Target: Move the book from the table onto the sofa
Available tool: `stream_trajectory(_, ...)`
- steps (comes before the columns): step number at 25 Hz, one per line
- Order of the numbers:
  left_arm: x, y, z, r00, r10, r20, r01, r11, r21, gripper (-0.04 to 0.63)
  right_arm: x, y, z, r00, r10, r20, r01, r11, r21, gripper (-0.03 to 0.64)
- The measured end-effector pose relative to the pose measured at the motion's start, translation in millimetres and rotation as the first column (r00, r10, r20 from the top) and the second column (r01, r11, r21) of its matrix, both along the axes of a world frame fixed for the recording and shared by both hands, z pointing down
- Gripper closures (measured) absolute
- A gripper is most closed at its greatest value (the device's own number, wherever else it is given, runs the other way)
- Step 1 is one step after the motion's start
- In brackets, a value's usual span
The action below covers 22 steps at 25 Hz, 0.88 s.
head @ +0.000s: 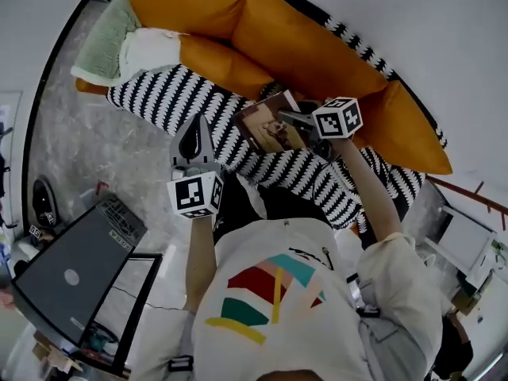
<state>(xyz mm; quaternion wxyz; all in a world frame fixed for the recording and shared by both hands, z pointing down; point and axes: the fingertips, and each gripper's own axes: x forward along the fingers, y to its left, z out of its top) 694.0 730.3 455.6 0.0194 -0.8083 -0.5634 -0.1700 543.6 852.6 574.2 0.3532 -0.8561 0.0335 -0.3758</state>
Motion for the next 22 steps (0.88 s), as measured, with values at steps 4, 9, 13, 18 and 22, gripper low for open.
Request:
stream_trajectory(4,7,7,26,0.999,0.013,0.03,-0.014,1.0,0.026,0.589,14,8,42,0.978,-0.171,0.116,0.18,0.981,-0.067,0.462)
stream_trajectory(9,9,-15,39,0.998,-0.03,0.052,0.026,0.996,0.081,0.589,22,0,106,0.898,-0.341,0.277,0.377,0.922,-0.087,0.462)
stream_trajectory(13,8,-21,41,0.998,-0.044,0.05,0.039,0.993,0.109,0.589,24,4,134,0.863,-0.375,0.338,0.423,0.903,-0.079,0.462)
stream_trajectory(18,5,-29,54,0.998,-0.037,0.057,0.027,0.987,0.161,0.589,33,1,160,0.827,-0.42,0.373,0.483,0.871,-0.089,0.462)
stream_trajectory(22,-2,-21,63,0.998,-0.016,0.067,0.004,0.986,0.169,0.589,37,9,174,0.801,-0.444,0.402,0.524,0.844,-0.112,0.462)
